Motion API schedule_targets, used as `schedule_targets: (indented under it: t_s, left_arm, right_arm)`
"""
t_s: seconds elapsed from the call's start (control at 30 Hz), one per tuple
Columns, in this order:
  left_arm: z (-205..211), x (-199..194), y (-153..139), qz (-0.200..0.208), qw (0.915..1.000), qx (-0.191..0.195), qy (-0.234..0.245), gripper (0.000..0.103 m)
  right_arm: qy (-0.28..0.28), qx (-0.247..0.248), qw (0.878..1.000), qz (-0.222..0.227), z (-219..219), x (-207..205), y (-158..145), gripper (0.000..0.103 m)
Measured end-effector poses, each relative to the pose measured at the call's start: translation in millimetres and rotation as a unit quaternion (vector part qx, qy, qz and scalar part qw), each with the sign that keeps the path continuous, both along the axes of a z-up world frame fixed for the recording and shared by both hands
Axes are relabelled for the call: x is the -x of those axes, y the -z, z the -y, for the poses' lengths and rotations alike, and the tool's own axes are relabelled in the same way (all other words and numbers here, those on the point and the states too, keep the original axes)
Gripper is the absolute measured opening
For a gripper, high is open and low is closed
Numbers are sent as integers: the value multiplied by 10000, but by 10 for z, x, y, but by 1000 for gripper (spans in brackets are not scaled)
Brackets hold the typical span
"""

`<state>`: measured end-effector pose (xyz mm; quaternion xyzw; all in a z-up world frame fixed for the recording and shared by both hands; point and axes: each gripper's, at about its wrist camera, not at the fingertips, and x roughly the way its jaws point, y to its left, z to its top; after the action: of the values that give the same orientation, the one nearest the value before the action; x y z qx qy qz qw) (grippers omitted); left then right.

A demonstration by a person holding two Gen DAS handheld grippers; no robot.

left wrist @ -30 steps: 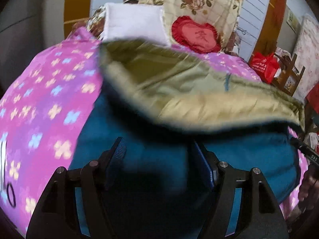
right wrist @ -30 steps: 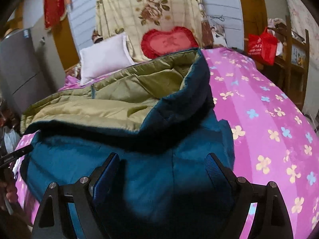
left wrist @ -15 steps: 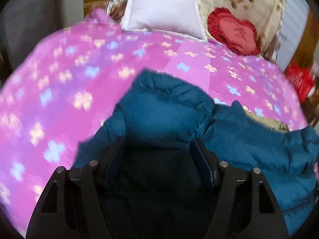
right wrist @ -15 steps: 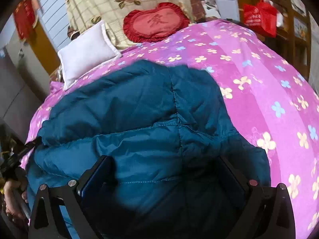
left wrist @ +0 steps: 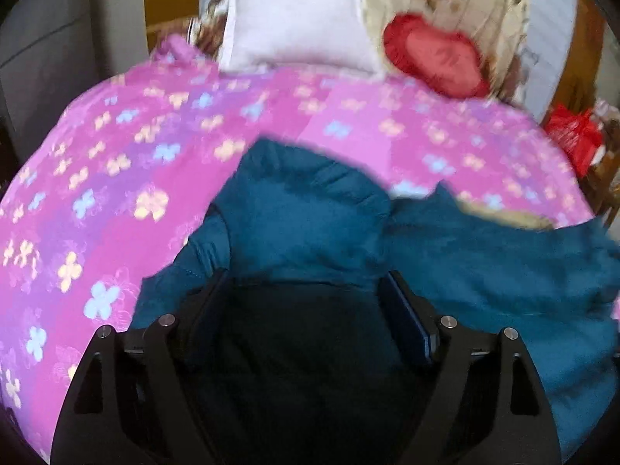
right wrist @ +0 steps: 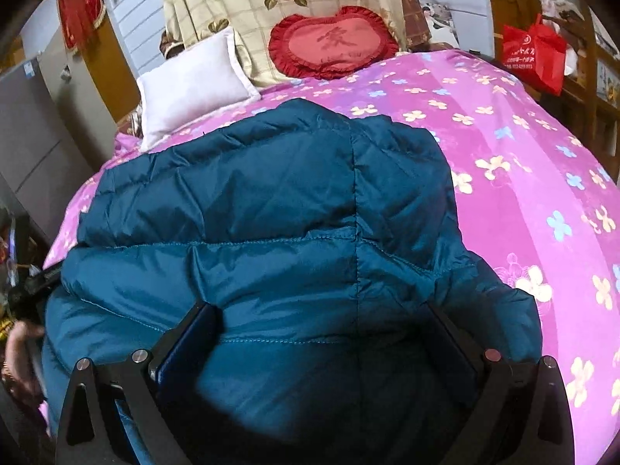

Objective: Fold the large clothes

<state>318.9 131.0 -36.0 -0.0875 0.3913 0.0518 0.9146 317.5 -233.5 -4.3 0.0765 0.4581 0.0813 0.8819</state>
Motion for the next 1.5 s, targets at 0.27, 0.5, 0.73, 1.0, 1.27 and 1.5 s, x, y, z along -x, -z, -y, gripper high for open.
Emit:
schedule_targets:
  t_s: [0.27, 0.5, 0.73, 1.0, 1.27, 1.5]
  left_arm:
    - [110, 180, -116, 27, 9986, -523, 34, 80]
    - [4, 185, 123, -78, 9998, -135, -111, 83]
    - [-22, 232, 174, 78, 9998, -128, -158, 83]
    - [-63, 255, 189, 127, 9998, 56, -158, 84]
    - [-47, 248, 195, 119, 9998, -10, -176, 84]
    - [-42, 248, 207, 115, 9998, 52, -172, 84]
  right_arm:
    - [438, 69, 9990, -106, 253, -29, 60, 103]
    - [907, 418, 9949, 100, 186, 43, -245, 101]
    - [432, 650, 9951, 615, -369, -147, -522, 102]
    - [648, 256, 9962, -514, -180, -480, 12, 103]
    - [-61, 295, 9985, 455, -768, -31, -607, 102]
    - [-562, 360, 9975, -240, -1081, -32, -160, 103]
